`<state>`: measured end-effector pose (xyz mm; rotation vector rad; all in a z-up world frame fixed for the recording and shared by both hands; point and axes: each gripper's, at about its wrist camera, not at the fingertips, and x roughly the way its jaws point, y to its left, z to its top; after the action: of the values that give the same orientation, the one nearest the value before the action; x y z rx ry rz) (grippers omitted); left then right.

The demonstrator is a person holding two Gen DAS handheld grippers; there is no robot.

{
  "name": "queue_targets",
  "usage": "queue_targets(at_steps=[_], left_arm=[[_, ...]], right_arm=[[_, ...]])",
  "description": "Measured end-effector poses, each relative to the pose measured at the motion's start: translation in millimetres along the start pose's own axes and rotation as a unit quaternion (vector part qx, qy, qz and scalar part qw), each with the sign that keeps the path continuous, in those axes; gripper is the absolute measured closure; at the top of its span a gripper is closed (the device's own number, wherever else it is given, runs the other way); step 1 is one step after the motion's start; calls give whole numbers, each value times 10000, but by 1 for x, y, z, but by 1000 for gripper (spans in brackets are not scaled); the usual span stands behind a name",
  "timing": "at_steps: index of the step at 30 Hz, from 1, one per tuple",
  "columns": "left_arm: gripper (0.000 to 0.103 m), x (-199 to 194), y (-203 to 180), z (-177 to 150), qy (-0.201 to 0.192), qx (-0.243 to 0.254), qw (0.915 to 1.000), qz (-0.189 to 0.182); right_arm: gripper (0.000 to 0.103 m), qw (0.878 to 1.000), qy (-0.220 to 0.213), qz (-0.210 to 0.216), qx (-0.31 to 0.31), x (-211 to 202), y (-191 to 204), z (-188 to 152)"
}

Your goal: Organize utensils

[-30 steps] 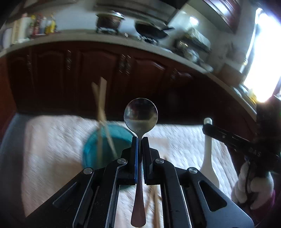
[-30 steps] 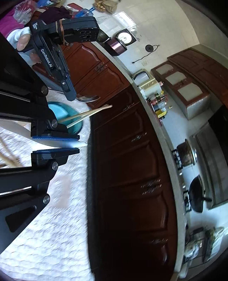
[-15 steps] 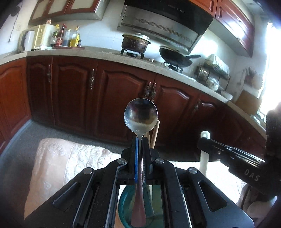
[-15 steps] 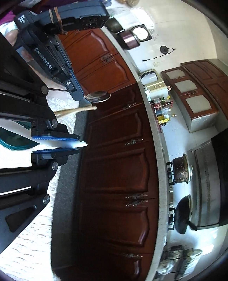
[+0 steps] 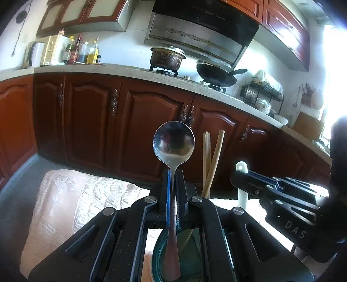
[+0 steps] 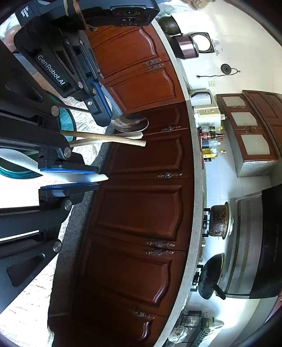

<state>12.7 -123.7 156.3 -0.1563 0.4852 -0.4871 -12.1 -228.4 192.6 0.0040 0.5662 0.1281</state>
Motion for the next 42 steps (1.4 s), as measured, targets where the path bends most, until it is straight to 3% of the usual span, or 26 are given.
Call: queue_targets(at_steps=[6,11,19,31,36,38,42], left_arm=[[100,-6,-11,-12,-105,314,9994,43],[100,-5,-8,-17,-113,213,9997,-38],[100,-13,-7,-21,-271,231,9993,-82],[100,-21,-4,-42,31,137,9999,-27],[100,-25,-5,-47,186,177,9997,-9],[100,-27,-5,-50,298,190,9994,-15],[100,-32,-7,-51,344,243,9991,-9]], right_arm=[[96,9998,-25,145,165,-11,-9,-2],[96,9998,-202,-33,71,-15,-8,2],[96,9999,-14,86,-79,-5,5,-11],[95,9992,201,250,255,-11,-8,-18],[89,9971,348,427,517,-8,-11,-20],[75,9962,375,510,605,-9,-12,-22],[73,9945,427,548,790,-13,-16,-23]])
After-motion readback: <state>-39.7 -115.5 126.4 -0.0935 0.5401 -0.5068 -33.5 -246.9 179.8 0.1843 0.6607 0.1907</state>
